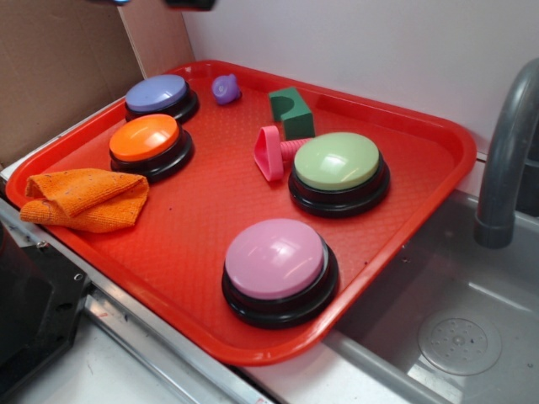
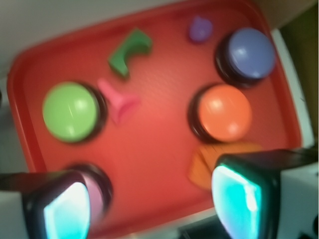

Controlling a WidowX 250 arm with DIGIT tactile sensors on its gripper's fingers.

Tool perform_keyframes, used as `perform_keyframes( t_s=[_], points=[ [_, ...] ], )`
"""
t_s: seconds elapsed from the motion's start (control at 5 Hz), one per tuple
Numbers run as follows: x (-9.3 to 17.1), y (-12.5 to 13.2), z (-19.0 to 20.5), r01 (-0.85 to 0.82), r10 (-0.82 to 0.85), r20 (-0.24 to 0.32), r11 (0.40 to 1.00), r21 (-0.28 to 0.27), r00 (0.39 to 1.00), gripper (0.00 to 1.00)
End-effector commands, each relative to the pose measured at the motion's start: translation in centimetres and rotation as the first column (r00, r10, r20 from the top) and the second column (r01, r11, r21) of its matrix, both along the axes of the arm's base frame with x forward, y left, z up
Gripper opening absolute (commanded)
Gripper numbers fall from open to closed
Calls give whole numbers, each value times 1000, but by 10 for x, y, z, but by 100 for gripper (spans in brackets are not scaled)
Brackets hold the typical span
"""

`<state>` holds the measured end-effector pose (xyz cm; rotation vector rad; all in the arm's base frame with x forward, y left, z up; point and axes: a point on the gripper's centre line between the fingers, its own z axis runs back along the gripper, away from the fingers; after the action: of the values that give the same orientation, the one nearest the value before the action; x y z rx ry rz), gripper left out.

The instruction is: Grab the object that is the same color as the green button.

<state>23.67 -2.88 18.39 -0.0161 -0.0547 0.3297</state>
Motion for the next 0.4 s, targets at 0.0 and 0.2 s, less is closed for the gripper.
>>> perform_keyframes(
  t_s=[0.0,0.2],
  points=[
    [68,6,-23,-113,110,124,993,16,986,100],
    [87,8,-53,-167,163,141,986,15,976,100]
  ],
)
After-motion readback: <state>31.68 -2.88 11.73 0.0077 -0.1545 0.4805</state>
